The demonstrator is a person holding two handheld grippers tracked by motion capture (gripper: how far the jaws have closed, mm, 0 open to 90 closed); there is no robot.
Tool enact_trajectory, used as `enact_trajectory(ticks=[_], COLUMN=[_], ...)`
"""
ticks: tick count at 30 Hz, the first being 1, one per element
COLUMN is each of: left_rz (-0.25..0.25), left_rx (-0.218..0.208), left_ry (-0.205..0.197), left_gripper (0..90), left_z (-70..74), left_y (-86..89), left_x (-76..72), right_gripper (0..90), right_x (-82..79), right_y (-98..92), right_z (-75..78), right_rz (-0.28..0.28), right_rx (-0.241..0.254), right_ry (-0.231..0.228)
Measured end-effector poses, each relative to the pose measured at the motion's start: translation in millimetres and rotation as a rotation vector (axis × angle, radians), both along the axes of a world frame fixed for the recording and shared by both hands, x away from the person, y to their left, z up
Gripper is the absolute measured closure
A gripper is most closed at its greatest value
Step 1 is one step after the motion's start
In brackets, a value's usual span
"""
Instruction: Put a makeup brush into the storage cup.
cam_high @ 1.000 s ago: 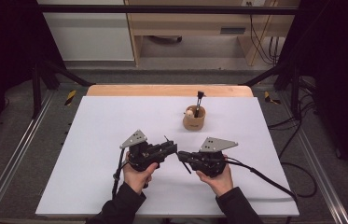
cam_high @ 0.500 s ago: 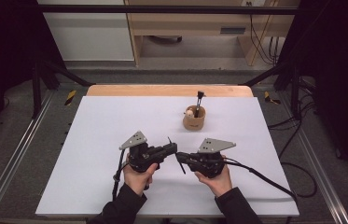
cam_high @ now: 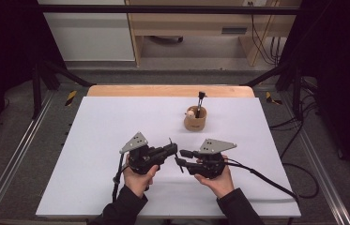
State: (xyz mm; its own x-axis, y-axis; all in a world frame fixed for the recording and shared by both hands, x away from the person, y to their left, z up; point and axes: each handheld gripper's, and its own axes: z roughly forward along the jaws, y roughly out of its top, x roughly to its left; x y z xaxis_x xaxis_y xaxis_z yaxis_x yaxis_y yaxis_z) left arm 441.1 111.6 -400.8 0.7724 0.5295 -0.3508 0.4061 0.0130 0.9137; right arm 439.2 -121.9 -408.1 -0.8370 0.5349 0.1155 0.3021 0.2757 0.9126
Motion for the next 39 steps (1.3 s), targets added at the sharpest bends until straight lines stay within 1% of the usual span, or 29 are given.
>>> enact_trajectory(ticks=[3,8,15,18,21,25,27,29,33,37,39], left_rz=[-0.004,-0.01,-0.013,-0.016,-0.007,0.0,-0.011,-0.011,-0.005,-0.002,-0.001], left_rx=[0.005,0.013,0.018,0.024,0.035,0.046,0.052,0.065,0.068,0.075,0.086], left_ry=[-0.006,-0.008,-0.007,-0.003,-0.006,-0.02,-0.027,-0.041,-0.054,-0.068,-0.076], left_gripper=[85.0,85.0,85.0,84.9,83.6,74.3,68.8,63.1,52.7,45.3,41.7], left_z=[0.1,-0.6,-1.7,-2.4,-2.9,-1.4,0.2,1.5,4.6,8.0,9.1], left_y=[-2.6,-5.8,-8.4,-8.6,-9.1,-8.6,-7.2,-5.9,-0.5,5.2,8.4], left_x=[-1.4,-2.9,-4.0,-3.1,-2.8,-2.7,-2.2,-2.0,-0.8,-0.5,-0.6], right_gripper=[65.3,70.8,83.2,85.1,85.5,85.5,85.5,85.5,85.5,85.5,85.5], right_x=[0.1,0.6,-0.3,-0.6,-0.4,0.1,0.2,0.4,1.5,2.3,3.1], right_y=[0.0,0.6,-0.3,0.2,0.7,0.3,-0.3,-1.1,-2.3,-3.8,-5.1], right_z=[0.3,-0.6,0.4,0.0,-1.1,-1.3,-0.8,-0.5,-0.4,0.2,0.8], right_rz=[-0.006,0.008,0.021,0.027,0.027,0.015,0.005,-0.007,-0.023,-0.039,-0.046], right_rx=[0.002,0.006,0.006,0.002,-0.001,-0.006,-0.009,-0.015,-0.023,-0.03,-0.034], right_ry=[0.002,0.031,0.033,0.036,0.04,0.039,0.035,0.031,0.029,0.027,0.025])
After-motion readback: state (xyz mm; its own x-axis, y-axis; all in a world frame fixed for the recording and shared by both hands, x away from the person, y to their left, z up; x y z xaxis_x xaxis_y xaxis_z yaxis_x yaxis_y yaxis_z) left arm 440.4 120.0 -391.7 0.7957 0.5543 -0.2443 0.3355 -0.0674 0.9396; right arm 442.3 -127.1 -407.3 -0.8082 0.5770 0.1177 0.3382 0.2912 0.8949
